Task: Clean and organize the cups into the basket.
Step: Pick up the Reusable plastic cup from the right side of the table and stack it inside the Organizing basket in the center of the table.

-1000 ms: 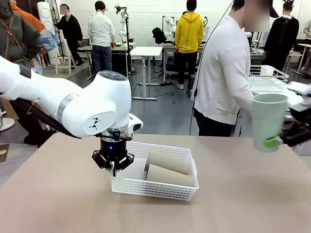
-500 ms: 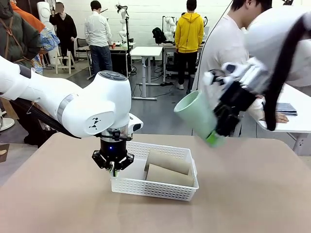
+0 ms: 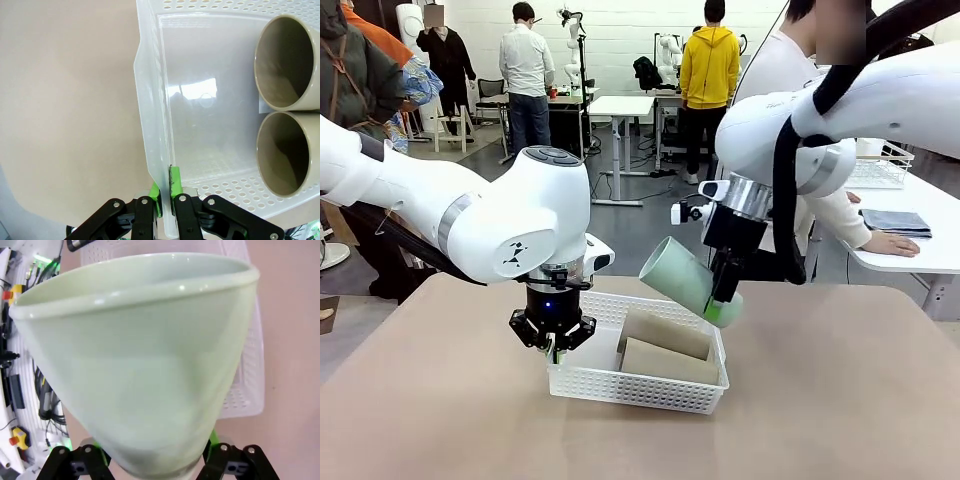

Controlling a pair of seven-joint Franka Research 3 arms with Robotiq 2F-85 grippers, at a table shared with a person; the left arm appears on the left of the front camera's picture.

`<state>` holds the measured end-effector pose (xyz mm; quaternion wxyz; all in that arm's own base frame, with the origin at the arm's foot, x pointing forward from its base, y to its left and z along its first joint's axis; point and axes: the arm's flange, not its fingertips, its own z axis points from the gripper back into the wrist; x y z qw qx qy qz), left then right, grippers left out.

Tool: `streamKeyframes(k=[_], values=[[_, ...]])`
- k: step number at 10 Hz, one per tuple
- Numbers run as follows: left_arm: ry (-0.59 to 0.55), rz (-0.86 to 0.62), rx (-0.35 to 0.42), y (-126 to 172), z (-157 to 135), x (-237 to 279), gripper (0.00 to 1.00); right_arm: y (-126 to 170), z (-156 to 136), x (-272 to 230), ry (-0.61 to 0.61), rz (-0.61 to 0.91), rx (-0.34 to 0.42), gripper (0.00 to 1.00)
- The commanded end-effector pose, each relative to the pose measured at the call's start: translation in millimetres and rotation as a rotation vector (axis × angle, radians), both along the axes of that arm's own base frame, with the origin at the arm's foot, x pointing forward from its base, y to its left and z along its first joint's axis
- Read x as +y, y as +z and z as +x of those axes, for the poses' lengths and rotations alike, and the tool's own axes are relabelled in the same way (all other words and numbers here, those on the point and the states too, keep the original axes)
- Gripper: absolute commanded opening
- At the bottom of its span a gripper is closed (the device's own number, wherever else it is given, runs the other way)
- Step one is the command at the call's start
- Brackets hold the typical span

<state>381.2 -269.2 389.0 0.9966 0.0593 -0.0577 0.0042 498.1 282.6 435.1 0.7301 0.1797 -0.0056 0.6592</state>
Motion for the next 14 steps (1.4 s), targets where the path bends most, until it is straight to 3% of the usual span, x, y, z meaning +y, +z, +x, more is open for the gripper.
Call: streamKeyframes(k=[1,4,9,10,11,14], values=[[0.011,0.004,-0.01,1.2,-1.3,-2.5,0.0,-1.1,11.1,11.9,0.022,-0.038,0.012,0.8],[0.011,0.004,-0.01,1.2,-1.3,-2.5,0.0,-30.0,20.3,26.0,0.082,-0.065,0.036,0.8],[0.011,0.004,-0.01,1.2,-1.3,-2.5,0.0,-58.7,9.6,41.3,0.161,-0.116,0.052,0.8],[0.011,0.004,-0.01,1.2,-1.3,-2.5,0.0,-58.5,8.4,41.4,0.168,-0.112,0.051,0.85],[0.011,0.004,-0.01,1.2,-1.3,-2.5,0.0,-56.9,6.4,41.7,0.176,-0.107,0.05,1.0],[0.011,0.004,-0.01,1.2,-1.3,-2.5,0.0,-49.0,0.5,39.2,0.181,-0.094,0.031,1.0]])
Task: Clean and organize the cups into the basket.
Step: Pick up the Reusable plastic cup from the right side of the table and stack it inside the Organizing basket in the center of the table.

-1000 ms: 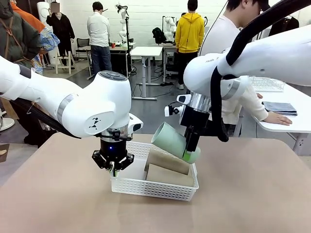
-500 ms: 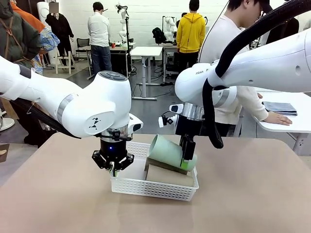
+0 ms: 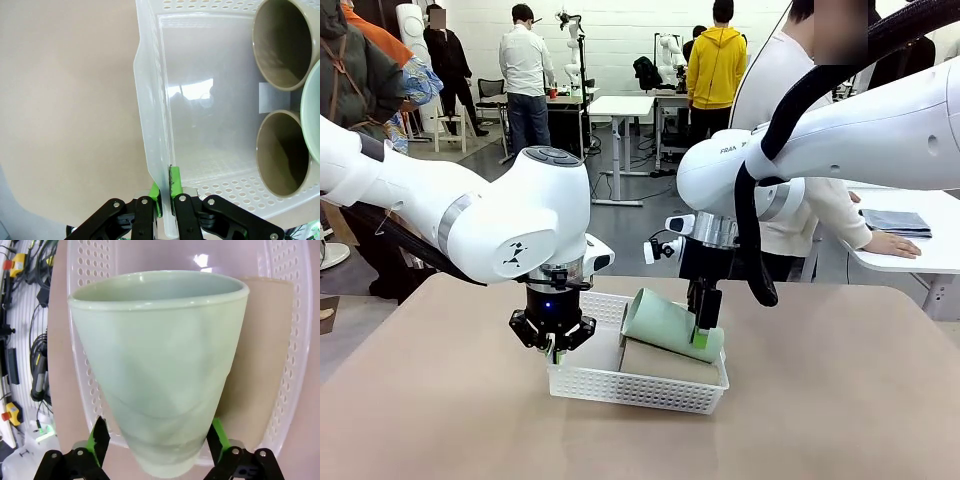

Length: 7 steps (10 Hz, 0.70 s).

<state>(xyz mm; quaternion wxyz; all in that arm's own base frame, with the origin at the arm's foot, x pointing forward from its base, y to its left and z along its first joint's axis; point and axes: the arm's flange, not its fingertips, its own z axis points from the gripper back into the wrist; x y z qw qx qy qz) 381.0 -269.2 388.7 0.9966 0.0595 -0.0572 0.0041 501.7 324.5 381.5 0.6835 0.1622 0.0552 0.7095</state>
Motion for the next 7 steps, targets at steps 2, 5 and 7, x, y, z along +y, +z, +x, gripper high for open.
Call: streamKeyframes(k=[2,5,7], values=[[0.011,0.003,-0.011,1.6,-1.2,-2.6,0.0,22.9,-11.9,-16.1,0.03,0.06,-0.052,1.0],[0.011,0.003,-0.011,1.6,-1.2,-2.6,0.0,71.7,-34.6,-78.0,0.031,0.264,-0.155,1.0],[0.011,0.003,-0.011,1.6,-1.2,-2.6,0.0,90.4,-51.2,-135.5,0.02,0.411,-0.2,1.0]])
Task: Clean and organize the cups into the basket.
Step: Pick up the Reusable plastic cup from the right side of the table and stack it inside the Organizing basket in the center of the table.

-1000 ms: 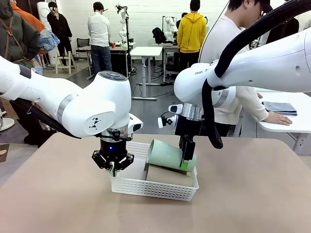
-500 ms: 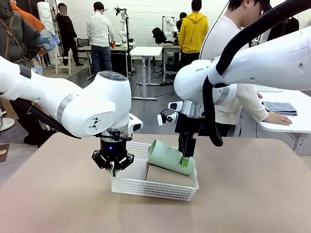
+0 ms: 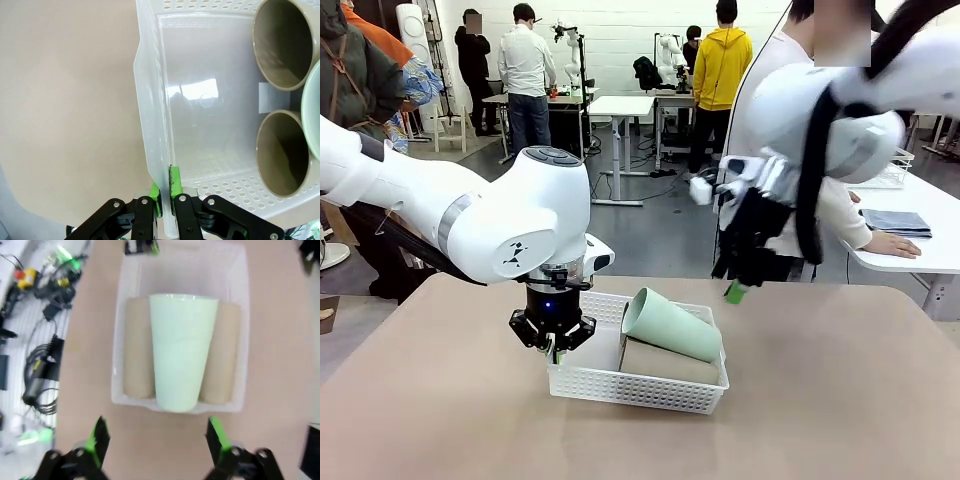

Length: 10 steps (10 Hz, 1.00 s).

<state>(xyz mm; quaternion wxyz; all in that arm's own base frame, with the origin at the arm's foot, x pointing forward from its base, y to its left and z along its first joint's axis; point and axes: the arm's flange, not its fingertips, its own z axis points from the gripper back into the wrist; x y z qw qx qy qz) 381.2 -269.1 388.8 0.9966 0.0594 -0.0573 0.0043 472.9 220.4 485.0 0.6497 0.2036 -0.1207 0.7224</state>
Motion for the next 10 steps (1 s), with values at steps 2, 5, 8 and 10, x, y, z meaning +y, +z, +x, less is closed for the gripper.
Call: streamKeyframes(k=[2,5,8,10], values=[[0.011,0.003,-0.011,1.4,-1.3,-2.6,0.0,-8.4,-44.2,-115.5,0.048,0.311,-0.054,1.0],[0.011,0.003,-0.011,1.4,-1.3,-2.6,0.0,-25.1,-63.8,-214.0,0.008,0.563,-0.079,1.0],[0.011,0.003,-0.011,1.4,-1.3,-2.6,0.0,-56.7,-61.0,-262.2,-0.145,0.724,-0.06,1.0],[0.011,0.003,-0.011,1.4,-1.3,-2.6,0.0,-77.1,-57.3,-270.0,-0.25,0.756,-0.062,1.0]])
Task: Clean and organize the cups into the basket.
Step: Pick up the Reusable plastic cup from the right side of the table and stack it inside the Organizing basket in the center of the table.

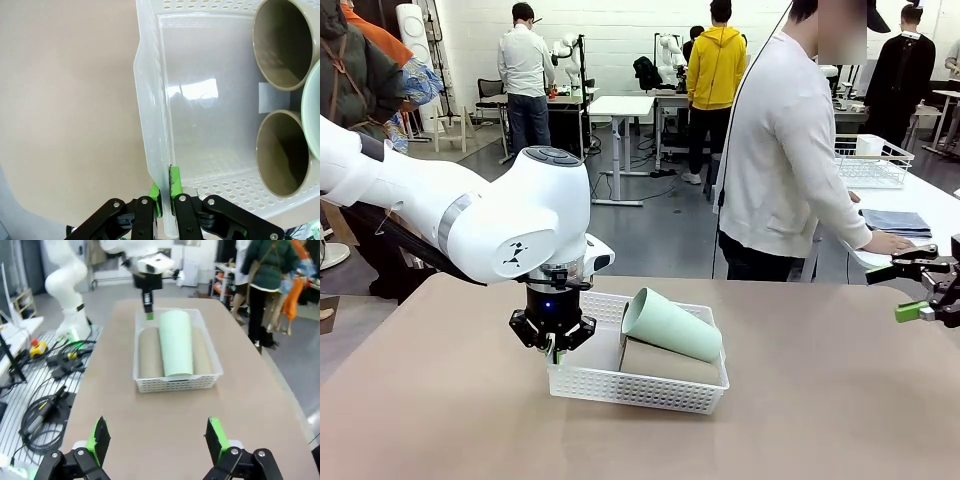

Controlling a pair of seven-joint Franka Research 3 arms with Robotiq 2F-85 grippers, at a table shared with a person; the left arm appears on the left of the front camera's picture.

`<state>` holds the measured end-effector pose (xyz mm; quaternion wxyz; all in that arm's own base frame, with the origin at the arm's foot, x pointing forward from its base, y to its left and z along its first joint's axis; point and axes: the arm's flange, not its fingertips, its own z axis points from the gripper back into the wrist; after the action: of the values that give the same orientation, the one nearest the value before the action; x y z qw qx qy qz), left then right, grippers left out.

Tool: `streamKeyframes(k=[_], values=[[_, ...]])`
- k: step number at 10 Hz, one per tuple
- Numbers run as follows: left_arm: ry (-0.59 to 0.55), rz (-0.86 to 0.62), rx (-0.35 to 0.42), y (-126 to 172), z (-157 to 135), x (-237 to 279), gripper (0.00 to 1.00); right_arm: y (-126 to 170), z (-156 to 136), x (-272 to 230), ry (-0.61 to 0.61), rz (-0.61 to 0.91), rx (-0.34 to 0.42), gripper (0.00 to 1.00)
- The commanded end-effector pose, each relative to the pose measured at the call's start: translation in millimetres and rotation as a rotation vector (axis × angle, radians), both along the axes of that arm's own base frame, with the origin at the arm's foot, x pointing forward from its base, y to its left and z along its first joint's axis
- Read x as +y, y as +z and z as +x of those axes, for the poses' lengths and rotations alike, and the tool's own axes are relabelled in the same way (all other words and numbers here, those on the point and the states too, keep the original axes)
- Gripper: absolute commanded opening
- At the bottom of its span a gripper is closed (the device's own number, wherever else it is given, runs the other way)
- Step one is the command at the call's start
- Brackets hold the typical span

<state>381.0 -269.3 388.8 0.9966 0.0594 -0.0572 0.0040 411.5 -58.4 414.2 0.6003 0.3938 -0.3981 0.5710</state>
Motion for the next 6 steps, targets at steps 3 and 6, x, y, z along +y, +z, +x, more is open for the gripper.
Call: streamKeyframes(k=[3,6], values=[[0.012,0.003,-0.011,1.5,-1.1,-2.4,0.0,0.0,0.0,0.0,0.0,0.0,0.0,1.0],[0.012,0.003,-0.011,1.5,-1.1,-2.4,0.0,0.0,0.0,0.0,0.0,0.0,0.0,1.0]])
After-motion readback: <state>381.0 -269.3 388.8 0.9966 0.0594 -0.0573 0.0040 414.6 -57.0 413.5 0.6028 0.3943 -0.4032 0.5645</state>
